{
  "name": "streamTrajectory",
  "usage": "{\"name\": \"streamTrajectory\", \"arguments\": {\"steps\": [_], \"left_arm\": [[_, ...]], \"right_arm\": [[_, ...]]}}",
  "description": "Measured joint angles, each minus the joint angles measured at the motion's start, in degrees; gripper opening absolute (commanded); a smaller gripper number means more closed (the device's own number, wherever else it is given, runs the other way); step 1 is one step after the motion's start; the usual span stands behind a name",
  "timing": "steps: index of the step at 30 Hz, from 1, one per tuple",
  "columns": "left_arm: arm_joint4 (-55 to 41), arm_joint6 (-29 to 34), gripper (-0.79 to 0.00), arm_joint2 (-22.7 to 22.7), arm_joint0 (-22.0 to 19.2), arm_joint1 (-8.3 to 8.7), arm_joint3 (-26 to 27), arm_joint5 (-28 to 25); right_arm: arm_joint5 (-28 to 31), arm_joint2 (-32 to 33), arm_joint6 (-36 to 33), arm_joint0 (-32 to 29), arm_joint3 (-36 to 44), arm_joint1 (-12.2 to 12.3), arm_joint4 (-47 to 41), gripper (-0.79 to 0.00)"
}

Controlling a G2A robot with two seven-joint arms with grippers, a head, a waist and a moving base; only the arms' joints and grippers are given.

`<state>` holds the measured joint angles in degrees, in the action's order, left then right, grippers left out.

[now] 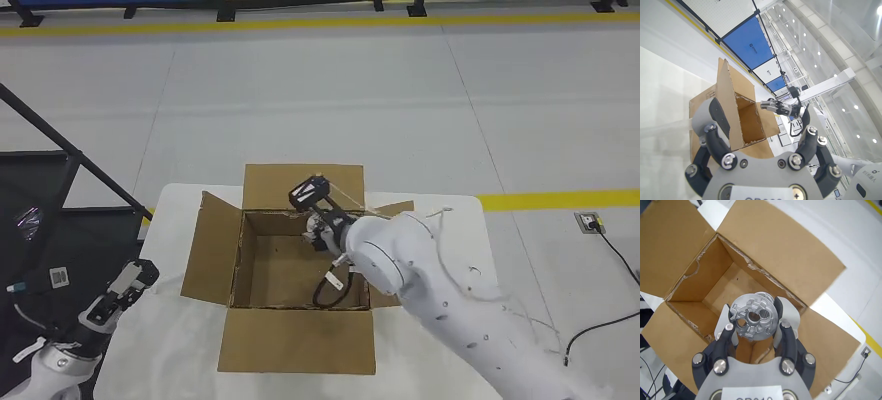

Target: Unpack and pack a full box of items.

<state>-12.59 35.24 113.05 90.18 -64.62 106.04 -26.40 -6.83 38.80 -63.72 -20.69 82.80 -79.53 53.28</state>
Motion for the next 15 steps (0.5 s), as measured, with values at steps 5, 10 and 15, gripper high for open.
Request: {"name": "streamTrajectory", "arguments": {"steps": [5,10,15], "left_arm": [[0.00,-0.04,0.000,0.01,0.01,0.00,0.02,0.01],[0.00,-0.03,0.000,0.01,0.01,0.00,0.01,0.01],[0.00,-0.03,0.000,0.01,0.01,0.00,0.02,0.01]], "right_arm": [[2.70,-11.86,3.73,7.17,-20.24,-7.54,-6.32,-0.785],[5.54,-16.97,9.08,8.56,-35.25,-13.83,-10.22,-0.785],[8.20,-18.95,11.88,8.89,-44.55,-18.23,-11.91,-0.360]]}}
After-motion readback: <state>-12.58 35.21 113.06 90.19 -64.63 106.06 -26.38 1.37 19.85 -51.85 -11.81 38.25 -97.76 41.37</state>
